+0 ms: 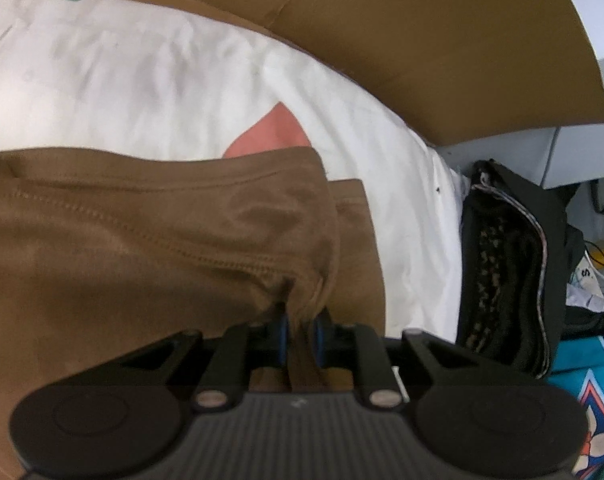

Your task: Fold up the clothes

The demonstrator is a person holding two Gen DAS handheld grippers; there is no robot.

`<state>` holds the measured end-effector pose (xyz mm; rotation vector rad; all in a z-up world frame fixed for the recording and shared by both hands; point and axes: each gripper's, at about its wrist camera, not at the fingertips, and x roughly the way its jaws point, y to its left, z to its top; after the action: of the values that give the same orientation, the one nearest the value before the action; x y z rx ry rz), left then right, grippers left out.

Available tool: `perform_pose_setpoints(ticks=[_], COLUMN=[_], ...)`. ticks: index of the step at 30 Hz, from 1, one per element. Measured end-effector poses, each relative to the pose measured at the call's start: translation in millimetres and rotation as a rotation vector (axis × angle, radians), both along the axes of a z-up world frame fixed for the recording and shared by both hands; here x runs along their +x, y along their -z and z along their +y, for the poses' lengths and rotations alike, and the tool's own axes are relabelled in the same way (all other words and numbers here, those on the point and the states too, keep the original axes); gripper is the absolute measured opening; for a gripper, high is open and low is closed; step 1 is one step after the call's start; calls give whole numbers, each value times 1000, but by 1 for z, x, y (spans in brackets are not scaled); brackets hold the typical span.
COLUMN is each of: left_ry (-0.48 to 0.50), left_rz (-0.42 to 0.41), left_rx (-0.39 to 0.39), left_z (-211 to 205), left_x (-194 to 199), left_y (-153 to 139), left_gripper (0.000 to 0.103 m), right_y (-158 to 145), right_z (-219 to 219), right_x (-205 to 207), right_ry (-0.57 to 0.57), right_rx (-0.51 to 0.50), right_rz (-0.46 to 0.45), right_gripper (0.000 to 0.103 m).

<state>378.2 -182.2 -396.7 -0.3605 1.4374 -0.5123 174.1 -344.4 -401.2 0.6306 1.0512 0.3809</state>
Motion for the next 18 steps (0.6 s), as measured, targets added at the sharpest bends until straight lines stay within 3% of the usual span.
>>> perform_pose_setpoints(ticks=[10, 18], left_ry=[-1, 23], left_rz=[-17, -8], left_rx=[-41, -29], left_z=[-7, -26], left_x=[-7, -2], left_y=[-19, -5], left_gripper=[10, 10], right_y=[4, 11], right_z=[4, -13], right_x=[-8, -11], right_ry=[27, 102], right_rx=[8, 0], right_rz=[-27, 6], right_gripper=[5, 5])
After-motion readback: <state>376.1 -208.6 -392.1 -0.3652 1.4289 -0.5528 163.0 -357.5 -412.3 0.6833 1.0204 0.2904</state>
